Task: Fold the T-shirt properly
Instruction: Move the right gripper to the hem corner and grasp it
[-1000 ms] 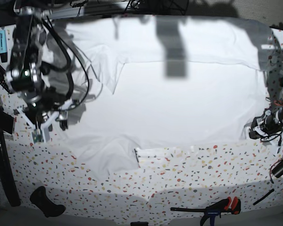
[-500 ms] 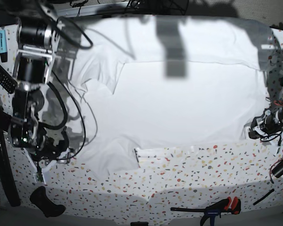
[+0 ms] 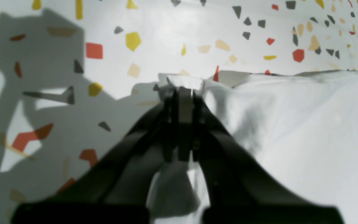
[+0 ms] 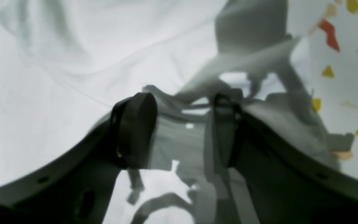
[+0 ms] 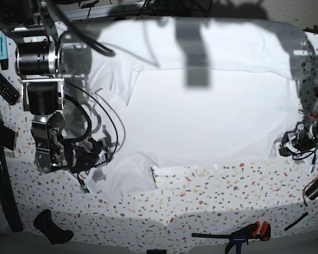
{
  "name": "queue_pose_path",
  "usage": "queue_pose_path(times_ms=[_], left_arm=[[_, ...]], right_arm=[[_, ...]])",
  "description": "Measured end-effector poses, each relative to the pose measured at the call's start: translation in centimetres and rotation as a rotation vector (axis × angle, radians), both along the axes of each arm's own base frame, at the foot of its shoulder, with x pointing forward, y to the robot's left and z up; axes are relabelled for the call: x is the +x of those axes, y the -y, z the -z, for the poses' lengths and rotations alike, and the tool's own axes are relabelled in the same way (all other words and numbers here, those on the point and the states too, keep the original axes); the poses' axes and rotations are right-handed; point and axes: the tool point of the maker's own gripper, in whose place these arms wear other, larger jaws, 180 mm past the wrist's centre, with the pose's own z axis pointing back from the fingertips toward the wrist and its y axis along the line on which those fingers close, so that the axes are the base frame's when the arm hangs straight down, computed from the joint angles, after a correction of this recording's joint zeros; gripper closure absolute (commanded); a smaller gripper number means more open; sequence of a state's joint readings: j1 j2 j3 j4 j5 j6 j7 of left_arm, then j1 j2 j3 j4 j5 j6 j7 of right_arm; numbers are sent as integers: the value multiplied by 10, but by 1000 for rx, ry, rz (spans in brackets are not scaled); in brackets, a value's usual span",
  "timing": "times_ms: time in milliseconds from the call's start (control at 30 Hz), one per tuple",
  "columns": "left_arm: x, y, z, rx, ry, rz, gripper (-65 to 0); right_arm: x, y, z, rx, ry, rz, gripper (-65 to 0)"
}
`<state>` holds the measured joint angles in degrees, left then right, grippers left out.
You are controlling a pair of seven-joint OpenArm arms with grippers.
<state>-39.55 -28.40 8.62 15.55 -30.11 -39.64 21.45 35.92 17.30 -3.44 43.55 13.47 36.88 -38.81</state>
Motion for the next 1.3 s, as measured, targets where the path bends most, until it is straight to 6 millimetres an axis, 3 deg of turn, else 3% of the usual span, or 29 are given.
queue_pose_path(times_ms=[200,433,767,967,1033,1133,1300], left_arm=[[0,0,-1,2,0,3,0],[3,3,-4,9,5,20,0],[8,7,-10,18,22,38,0],[8,7,-10,19,22,37,0],[8,7,-10,19,22,37,0],[8,7,-10,19,22,37,0],[9,7,-11,20,27,40,0]], right_arm=[[0,3,2,-30,1,-6,-328],[13,14,-4,-81,79,42,-328],[8,-9,17,-94,28,28,-328],[6,-8,25,-123,-1,37,-321],[4,-8,26,-129,-16,37,-241],[3,-7,26,-134,-24,38,-8],[11,-6,19,-137,9,39,0]])
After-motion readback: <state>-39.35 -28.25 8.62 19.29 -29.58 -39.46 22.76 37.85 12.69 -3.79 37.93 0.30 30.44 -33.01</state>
